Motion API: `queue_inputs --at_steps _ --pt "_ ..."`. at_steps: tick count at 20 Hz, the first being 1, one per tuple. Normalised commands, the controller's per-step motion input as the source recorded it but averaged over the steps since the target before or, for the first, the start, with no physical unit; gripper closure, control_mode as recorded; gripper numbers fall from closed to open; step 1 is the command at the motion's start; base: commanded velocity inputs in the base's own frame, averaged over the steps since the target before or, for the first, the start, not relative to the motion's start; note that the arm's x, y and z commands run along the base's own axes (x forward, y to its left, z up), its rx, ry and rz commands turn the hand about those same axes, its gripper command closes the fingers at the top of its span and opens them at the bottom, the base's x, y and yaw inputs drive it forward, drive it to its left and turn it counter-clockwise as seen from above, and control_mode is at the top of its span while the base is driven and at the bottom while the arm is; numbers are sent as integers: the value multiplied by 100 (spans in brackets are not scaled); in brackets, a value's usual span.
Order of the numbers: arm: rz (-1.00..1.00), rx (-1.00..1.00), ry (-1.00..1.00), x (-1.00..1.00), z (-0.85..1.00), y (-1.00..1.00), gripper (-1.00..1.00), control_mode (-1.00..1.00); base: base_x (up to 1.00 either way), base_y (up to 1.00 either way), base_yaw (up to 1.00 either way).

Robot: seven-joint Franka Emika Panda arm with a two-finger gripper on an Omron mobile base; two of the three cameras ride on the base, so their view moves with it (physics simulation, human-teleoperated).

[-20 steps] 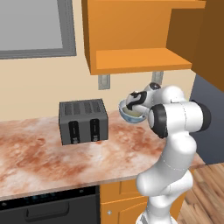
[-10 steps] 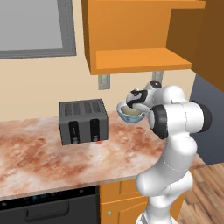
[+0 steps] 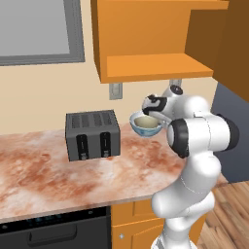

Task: Pick up the bowls on the counter and stack them on top of one another in the open cabinet. Place the smaller bowl on top of the larger bowl.

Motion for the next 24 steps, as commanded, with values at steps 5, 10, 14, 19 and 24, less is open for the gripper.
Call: queue_inputs --at_steps 5,10,14,19,24 --pt "-3 4 0 -22 9 -2 -100 -100 0 0 0" --pt "-3 0 4 -34 0 -9 -100 -100 0 0 0" --pt "-3 0 2 -23 0 -20 -100 -100 0 0 0" --pt "-1 0 0 -4 0 -25 -100 -100 0 0 0" --pt "3 0 0 0 0 -14 -100 -100 0 0 0"
